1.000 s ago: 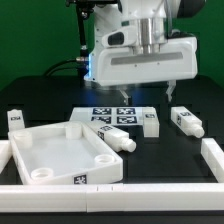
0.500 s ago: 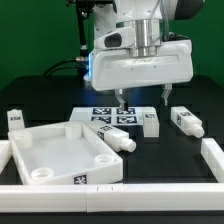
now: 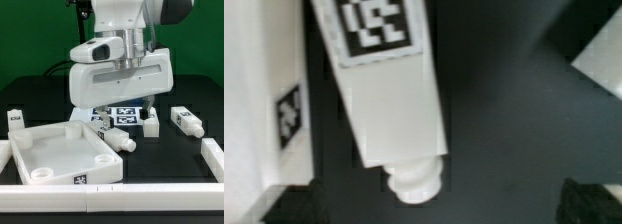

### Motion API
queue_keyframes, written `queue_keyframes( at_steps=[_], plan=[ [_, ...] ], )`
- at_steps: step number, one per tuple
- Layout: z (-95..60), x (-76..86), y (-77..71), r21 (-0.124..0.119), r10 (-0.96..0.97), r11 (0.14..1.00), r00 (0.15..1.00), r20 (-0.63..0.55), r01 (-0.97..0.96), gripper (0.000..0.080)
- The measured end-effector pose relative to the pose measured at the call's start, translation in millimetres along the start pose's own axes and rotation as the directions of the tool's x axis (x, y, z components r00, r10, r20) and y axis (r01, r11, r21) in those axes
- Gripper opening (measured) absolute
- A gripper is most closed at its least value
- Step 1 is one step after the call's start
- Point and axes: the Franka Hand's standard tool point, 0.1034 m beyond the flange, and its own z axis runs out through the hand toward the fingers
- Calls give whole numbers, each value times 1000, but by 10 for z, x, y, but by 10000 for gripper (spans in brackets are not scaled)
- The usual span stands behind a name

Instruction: Assemble desk

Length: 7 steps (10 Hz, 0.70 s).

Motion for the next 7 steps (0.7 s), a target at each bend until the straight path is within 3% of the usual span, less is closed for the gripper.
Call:
queue_keyframes(
  at_steps=[4, 5, 7],
  plan=[
    [63, -34, 29, 8, 10, 1000, 1000, 13, -10, 649],
    [34, 46, 92, 5, 12, 1000, 1000, 5, -12, 649],
    [139, -11, 100, 0, 13, 1000, 1000, 8, -13, 649]
  ],
)
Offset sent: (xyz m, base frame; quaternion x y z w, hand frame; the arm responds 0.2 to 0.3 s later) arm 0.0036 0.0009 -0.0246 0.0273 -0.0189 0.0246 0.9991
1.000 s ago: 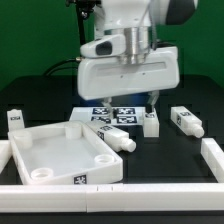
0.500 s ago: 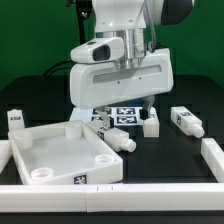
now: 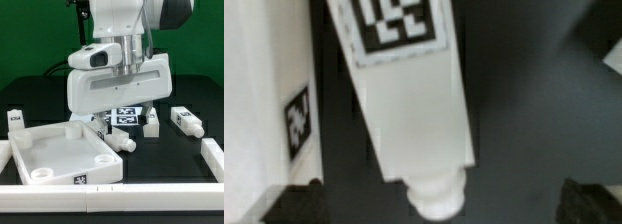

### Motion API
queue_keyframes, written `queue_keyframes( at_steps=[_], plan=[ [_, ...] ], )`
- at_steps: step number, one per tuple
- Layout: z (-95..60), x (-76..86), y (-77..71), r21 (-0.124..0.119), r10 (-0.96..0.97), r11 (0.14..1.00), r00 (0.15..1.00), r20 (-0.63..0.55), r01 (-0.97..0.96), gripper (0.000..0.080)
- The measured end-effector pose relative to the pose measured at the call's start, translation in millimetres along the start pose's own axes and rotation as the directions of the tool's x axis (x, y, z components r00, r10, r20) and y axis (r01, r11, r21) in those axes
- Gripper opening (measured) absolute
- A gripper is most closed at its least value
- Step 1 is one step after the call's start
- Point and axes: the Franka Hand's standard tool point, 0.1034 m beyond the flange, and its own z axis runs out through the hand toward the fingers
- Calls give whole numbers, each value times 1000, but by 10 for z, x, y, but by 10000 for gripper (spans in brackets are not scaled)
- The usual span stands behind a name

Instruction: Assemble desk

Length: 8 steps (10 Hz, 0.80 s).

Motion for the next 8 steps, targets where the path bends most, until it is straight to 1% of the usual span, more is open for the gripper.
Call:
queue_keyframes(
  at_steps=[1, 2, 3, 4, 5, 6, 8],
  plan=[
    [45, -24, 40, -3, 7, 1000, 1000, 0, -7, 649],
    [55, -17, 79, -17, 9, 1000, 1000, -13, -9, 649],
    [65, 13, 105, -43, 6, 999, 999, -40, -8, 649],
    [70, 26, 104, -53, 13, 998, 999, -51, -16, 649],
    [72, 39, 90, -59, 19, 998, 998, -59, -23, 649],
    [78, 56, 10, -65, 25, 997, 997, -68, -29, 649],
    [91, 49, -105, -62, 17, 998, 998, -64, -21, 649]
  ],
)
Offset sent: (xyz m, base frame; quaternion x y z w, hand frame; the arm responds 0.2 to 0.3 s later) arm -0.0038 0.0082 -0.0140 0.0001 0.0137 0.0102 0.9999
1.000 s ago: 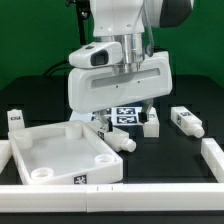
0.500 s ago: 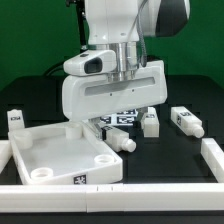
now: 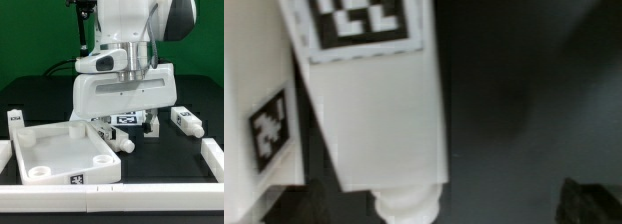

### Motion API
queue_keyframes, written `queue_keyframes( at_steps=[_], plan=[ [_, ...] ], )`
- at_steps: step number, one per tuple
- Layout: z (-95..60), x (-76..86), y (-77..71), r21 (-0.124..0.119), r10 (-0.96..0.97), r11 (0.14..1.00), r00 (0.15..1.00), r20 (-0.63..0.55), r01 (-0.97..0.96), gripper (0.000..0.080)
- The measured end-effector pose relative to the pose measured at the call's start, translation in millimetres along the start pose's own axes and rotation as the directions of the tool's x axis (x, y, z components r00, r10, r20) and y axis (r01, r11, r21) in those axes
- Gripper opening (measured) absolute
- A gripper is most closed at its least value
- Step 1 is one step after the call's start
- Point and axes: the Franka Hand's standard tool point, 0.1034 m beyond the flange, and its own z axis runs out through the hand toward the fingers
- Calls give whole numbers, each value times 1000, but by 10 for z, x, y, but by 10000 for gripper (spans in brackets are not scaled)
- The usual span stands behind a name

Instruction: Assemble desk

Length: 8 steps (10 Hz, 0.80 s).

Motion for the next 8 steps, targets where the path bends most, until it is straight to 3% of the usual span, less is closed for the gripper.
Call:
queue_keyframes(
  at_steps=[4, 8],
  plan=[
    [116, -177, -33, 10, 8, 1000, 1000, 29, -8, 649],
    [129, -197, -12, 11, 27, 1000, 999, 35, -28, 635]
  ],
)
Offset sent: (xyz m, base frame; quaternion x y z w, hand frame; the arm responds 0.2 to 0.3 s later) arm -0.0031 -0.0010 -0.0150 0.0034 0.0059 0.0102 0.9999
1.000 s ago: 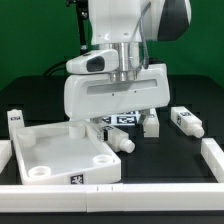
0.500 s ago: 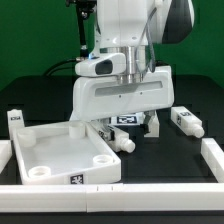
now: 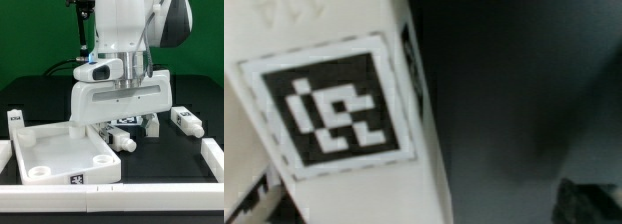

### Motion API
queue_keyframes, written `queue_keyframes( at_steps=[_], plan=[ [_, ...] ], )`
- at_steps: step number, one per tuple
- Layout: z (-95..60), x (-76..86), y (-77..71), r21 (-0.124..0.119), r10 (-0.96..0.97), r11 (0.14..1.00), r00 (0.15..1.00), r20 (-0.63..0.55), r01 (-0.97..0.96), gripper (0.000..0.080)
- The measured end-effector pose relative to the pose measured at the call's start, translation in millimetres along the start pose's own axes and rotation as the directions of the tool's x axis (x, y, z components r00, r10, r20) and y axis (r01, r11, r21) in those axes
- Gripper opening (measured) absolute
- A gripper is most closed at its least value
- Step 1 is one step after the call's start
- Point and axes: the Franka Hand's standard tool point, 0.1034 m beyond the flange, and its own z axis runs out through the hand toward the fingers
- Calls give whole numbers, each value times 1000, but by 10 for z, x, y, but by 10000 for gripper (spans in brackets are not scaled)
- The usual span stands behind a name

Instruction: Assemble desk

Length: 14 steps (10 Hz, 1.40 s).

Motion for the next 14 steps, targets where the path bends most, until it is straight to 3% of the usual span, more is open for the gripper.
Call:
queue_keyframes(
  at_steps=[2, 4, 5, 6, 7, 8, 11, 13, 14],
  plan=[
    [-25, 12, 36, 1, -32, 999, 999, 3, 32, 280],
    [-174, 64, 163, -4, -21, 1000, 1000, 4, 21, 284],
    [-283, 65, 126, 16, 52, 998, 998, 26, -53, 284],
    [-395, 34, 65, 13, 130, 991, 991, 26, -130, 284],
    [-478, -63, 57, 28, 173, 984, 984, 49, -175, 284],
    [-502, -138, 111, 5, 152, 988, 988, 21, -152, 284],
    [-464, -182, 99, 8, 164, 986, 986, 31, -164, 284],
    [-271, -517, 82, -4, 228, 974, 972, 58, -228, 284],
    [-169, -611, 45, -5, 232, 973, 970, 75, -233, 284]
  ],
)
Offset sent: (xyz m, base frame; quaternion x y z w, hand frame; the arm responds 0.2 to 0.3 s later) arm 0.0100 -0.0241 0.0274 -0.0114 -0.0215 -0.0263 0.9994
